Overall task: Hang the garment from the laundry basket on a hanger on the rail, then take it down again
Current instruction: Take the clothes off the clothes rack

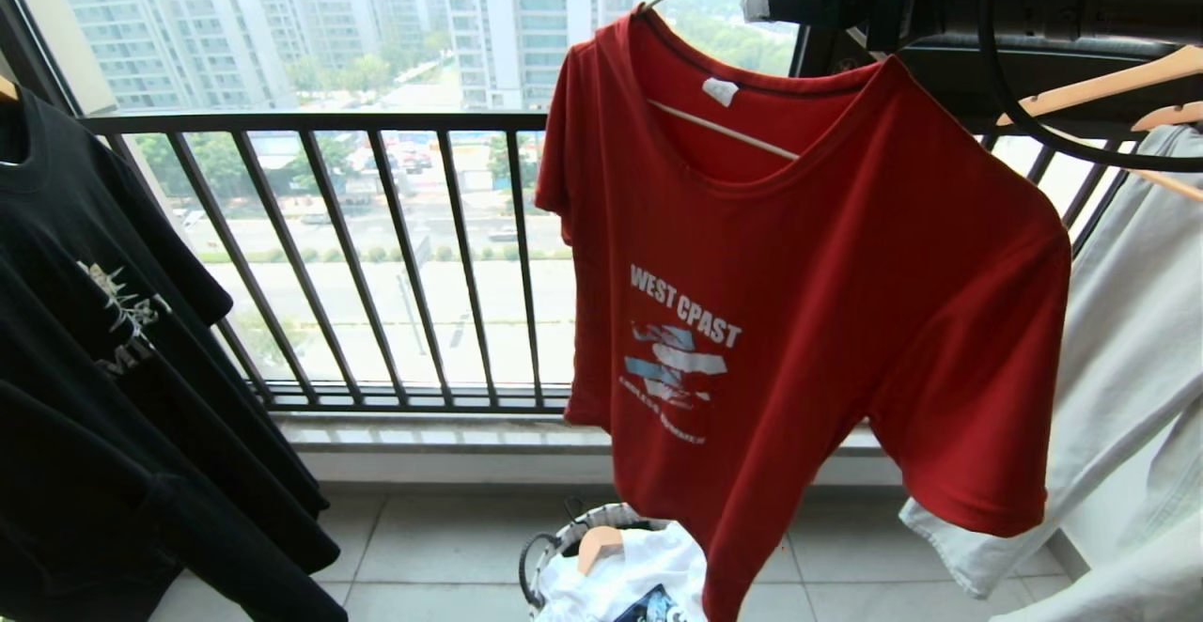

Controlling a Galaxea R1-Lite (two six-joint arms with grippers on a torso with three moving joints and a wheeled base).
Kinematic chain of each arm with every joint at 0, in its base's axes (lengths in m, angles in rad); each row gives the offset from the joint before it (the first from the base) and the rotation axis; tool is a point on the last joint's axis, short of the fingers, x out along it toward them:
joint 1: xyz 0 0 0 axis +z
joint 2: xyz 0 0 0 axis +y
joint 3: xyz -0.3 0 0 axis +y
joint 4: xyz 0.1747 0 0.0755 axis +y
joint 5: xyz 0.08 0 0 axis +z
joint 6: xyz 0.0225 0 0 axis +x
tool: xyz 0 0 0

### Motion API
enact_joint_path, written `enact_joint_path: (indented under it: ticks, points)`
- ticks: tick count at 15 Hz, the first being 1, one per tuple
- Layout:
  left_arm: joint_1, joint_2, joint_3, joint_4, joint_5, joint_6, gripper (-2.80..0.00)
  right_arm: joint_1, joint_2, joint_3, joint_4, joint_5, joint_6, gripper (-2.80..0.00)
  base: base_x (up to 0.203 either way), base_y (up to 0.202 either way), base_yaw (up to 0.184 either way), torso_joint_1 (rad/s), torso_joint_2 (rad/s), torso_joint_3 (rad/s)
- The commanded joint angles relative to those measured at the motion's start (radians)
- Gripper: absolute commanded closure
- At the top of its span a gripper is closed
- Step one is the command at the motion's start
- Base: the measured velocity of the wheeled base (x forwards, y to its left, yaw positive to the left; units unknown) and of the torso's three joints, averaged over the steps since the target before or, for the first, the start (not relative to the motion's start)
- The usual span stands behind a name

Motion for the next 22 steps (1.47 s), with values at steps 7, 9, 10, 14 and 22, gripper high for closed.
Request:
enact_joint_path:
  ticks: [7, 9, 10, 14, 22]
  points:
    - [0.000, 0.001, 0.000, 0.000, 0.001, -0.001, 0.00, 0.004, 0.018, -0.002, -0.025, -0.024, -0.003, 0.00, 0.000, 0.000, 0.000, 0.000, 0.00, 0.000]
    - [0.001, 0.001, -0.001, 0.000, 0.001, -0.001, 0.00, 0.004, 0.016, -0.002, -0.026, -0.028, -0.003, 0.00, 0.000, 0.000, 0.000, 0.000, 0.00, 0.000]
    - [0.000, 0.001, 0.001, 0.000, 0.001, -0.001, 0.00, 0.004, 0.015, -0.002, -0.026, -0.033, -0.003, 0.00, 0.000, 0.000, 0.000, 0.000, 0.00, 0.000]
    - [0.001, 0.001, 0.000, 0.000, 0.001, -0.001, 0.00, 0.004, 0.002, -0.002, -0.021, -0.038, -0.003, 0.00, 0.000, 0.000, 0.000, 0.000, 0.00, 0.000]
    - [0.000, 0.001, 0.001, 0.000, 0.001, -0.001, 0.00, 0.025, -0.029, 0.000, -0.014, -0.060, -0.005, 0.00, 0.000, 0.000, 0.000, 0.000, 0.00, 0.000]
